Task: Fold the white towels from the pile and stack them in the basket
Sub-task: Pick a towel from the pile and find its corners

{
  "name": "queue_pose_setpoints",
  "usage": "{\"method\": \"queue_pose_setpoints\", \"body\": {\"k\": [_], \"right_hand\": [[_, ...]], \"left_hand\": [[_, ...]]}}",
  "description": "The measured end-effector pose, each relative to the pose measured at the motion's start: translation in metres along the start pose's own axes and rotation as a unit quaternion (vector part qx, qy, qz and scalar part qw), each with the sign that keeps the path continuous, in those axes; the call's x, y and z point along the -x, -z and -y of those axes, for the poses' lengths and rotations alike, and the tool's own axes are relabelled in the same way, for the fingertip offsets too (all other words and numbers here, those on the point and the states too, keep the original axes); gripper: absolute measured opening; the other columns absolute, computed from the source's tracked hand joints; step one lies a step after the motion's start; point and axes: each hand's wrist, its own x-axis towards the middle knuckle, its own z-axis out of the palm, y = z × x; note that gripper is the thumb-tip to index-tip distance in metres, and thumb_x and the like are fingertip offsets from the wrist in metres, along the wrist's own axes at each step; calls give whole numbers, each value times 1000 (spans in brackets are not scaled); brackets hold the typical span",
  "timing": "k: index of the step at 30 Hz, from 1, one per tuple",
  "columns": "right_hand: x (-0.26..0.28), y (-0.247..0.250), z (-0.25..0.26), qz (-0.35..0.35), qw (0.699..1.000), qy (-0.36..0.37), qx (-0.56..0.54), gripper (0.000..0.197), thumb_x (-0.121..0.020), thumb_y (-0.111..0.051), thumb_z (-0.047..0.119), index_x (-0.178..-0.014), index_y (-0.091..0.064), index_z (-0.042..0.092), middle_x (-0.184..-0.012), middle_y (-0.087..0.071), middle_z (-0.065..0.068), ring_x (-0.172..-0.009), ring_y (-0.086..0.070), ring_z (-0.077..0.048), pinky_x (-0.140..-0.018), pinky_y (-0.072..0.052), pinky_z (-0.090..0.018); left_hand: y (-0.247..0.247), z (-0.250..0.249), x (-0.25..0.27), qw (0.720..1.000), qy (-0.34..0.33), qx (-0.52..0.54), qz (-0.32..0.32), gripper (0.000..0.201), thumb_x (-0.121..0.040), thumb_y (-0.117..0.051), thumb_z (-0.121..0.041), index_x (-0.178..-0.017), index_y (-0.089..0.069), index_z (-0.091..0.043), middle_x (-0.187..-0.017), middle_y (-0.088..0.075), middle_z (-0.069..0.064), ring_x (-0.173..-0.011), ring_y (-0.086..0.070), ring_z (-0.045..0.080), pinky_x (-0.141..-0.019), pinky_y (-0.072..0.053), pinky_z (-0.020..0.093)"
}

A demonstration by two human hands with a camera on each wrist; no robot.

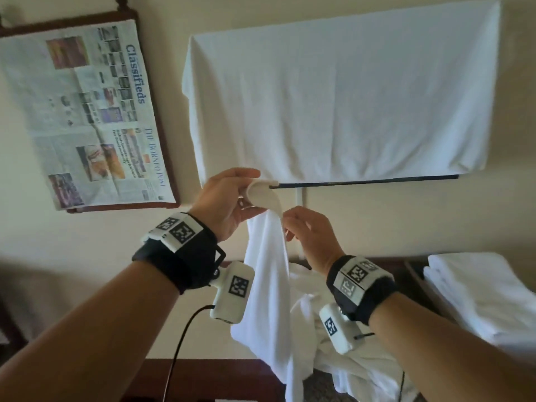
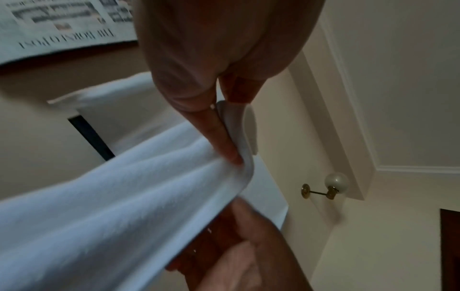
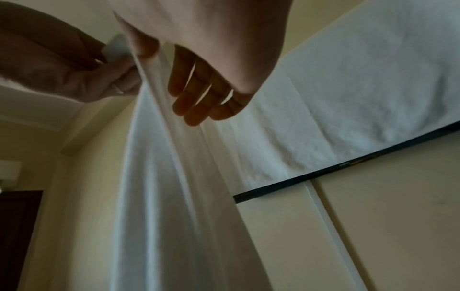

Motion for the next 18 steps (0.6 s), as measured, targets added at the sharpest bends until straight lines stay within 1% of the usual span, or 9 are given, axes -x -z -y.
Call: {"method": "queue_pose_setpoints", "body": {"k": [2,3,6,9,12,14,15,17,18], "right_hand": [[6,14,-3,-8,999,29,26,38,-81,-62,51,-81,-60,13,-64,-55,1,-59,-49,-7,-61,-43,-23],[6,20,-4,-14,997,37,63,42,-82,-64,53,-82,-57,12,-63,-51,3,-56,-46,-7,-57,-41,-21],[-4,39,-10,-47,986,16,159,27,-91,-60,31,-75,-50,11,-58,-47,0,-53,-42,-15,-55,-37,-32],[-9,65,-13,-77,991,-29,108,16,-92,-54,13,-76,-55,16,-60,-50,7,-53,-41,-7,-55,-34,-25],[-8,86,0,-68,990,-21,122,12,-89,-53,9,-83,-61,17,-70,-59,7,-61,-49,-4,-58,-38,-18],[-10,91,13,-53,984,11,168,8,-87,-58,10,-85,-64,15,-73,-63,3,-68,-55,-8,-63,-42,-21],[-11,92,21,-49,980,34,187,5,-87,-61,13,-84,-65,12,-72,-63,-2,-68,-55,-13,-64,-43,-25],[-12,92,35,-60,973,82,205,18,-87,-67,21,-77,-63,6,-66,-58,-10,-65,-52,-23,-61,-42,-30],[-12,92,42,-65,971,96,209,24,-87,-70,23,-74,-62,5,-64,-56,-12,-64,-50,-26,-59,-40,-30]], "left_hand": [[-23,5,-1,1000,-10,15,6,17,-99,-53,-2,-109,-67,-7,-107,-68,19,-85,-70,30,-71,-61,37],[-34,7,0,1000,-15,18,12,17,-100,-53,-2,-110,-66,-7,-108,-67,19,-85,-70,30,-73,-62,38],[-59,8,3,999,-29,19,30,19,-100,-52,-2,-112,-66,-8,-107,-65,18,-81,-71,26,-76,-63,38],[-66,6,4,992,-66,-90,55,26,-100,-47,0,-109,-68,-11,-102,-68,13,-71,-73,18,-69,-62,35],[-61,6,9,948,-98,-282,111,29,-99,-45,-6,-109,-68,-19,-99,-73,12,-72,-76,26,-61,-60,36],[-56,8,10,913,-111,-370,130,22,-98,-48,-12,-109,-65,-22,-92,-71,10,-61,-73,29,-52,-53,33],[-54,10,9,895,-125,-409,127,17,-98,-50,-18,-108,-63,-24,-91,-70,7,-59,-73,27,-52,-52,32],[-47,14,8,859,-177,-472,92,11,-97,-53,-33,-101,-62,-30,-88,-71,0,-65,-72,22,-62,-54,34],[-42,14,6,856,-202,-470,80,12,-95,-53,-39,-101,-62,-33,-88,-71,-4,-73,-70,17,-72,-54,37]]}}
